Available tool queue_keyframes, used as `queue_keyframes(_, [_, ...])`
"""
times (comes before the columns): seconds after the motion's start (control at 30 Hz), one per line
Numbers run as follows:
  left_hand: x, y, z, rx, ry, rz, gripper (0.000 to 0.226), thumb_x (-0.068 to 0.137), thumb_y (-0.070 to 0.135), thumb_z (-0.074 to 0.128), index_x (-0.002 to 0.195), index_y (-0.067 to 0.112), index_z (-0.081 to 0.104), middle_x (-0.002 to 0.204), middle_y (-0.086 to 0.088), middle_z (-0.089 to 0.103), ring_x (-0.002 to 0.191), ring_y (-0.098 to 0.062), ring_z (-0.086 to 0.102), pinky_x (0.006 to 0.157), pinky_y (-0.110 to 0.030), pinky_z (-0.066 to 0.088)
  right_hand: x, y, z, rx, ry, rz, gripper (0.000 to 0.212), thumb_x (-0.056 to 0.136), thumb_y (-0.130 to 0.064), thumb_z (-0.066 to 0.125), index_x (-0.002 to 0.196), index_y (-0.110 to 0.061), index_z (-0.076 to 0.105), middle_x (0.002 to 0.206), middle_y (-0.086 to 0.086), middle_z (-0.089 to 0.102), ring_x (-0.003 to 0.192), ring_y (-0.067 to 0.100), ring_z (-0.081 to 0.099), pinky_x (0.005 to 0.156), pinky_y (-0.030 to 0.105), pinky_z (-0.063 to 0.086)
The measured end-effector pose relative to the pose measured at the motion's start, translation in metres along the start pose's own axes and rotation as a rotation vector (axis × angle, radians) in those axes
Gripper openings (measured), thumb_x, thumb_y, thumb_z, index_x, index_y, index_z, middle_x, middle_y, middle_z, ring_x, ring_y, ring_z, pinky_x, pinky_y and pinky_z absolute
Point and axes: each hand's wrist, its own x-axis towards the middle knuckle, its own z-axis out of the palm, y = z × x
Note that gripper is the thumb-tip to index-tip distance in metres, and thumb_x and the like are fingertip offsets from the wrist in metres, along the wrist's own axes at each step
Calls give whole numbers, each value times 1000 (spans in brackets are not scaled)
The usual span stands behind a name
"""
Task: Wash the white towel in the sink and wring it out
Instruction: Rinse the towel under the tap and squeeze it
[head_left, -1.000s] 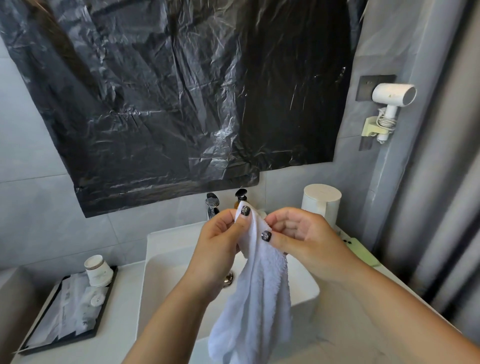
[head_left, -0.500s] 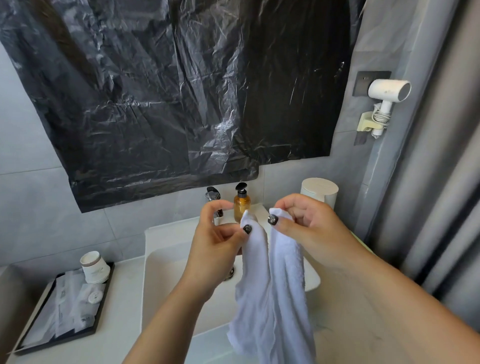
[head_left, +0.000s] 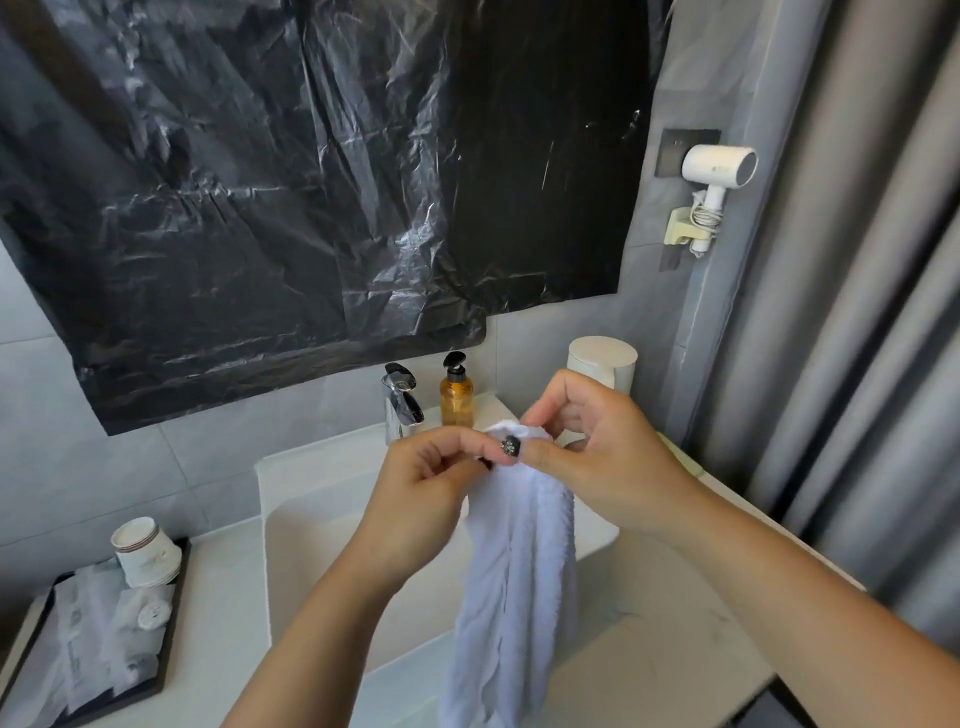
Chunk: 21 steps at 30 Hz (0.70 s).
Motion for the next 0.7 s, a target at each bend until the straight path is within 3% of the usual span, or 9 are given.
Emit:
queue_keyframes(0.1, [-7,-3,-6,-43,-81,-55,19,69,7,67,86,12,73,79,8,73,74,-6,65,66,-16,48,-1,2,8,8,57,-13,21,76,-10,81,74,-14,61,75,3,66,72,20,60,61,24,47])
queue_keyframes(0.17, [-12,-9,-11,22,-116,-65,29,63,29,85,90,25,74,78,11,70,70,-7,61,62,-20,47,-1,1,12,80,54,17,20,74,-4,82,71,-10,63,73,9,67,68,23,59,65,35,49])
queue_keyframes(0.23, [-13,-11,-13,79,-97,-82,37,61,44,92,92,35,73,81,10,71,70,-10,59,60,-26,46,-1,0,16,161,25,58,21,71,4,81,70,-9,64,70,9,67,68,21,60,67,36,51])
queue_keyframes(0.3, [-12,-9,-14,52,-98,-70,33,64,40,88,92,27,75,77,0,68,65,-17,54,57,-36,42,-3,-2,22,209,18,77,21,71,9,80,71,-5,64,67,3,68,67,16,62,65,26,53])
queue_keyframes(0.4, [-9,-6,-20,56,-137,-45,34,69,39,88,79,9,77,64,-31,51,55,-37,35,50,-52,33,-8,1,27,309,46,117,21,74,5,76,73,-8,60,67,0,63,67,14,57,64,22,49])
queue_keyframes(0.5, [-7,-4,-32,51,-111,-50,34,62,45,85,72,14,78,75,-40,60,60,-33,50,51,-60,42,-17,13,31,591,46,269,17,87,-21,69,80,-10,58,72,3,59,71,18,55,67,29,44])
queue_keyframes(0.57, [-7,-2,-37,-11,-77,-61,29,67,40,85,72,13,77,78,-38,62,70,-30,52,60,-51,40,-24,25,38,663,-13,332,30,87,-38,60,87,-9,54,75,7,55,69,18,50,65,32,36])
queue_keyframes(0.7, [-4,-1,-39,-168,-89,-91,12,80,16,77,71,9,72,77,-16,69,76,-24,61,73,-29,48,-33,44,53,381,-143,206,29,83,-49,59,82,-20,60,79,6,50,77,13,44,72,32,34])
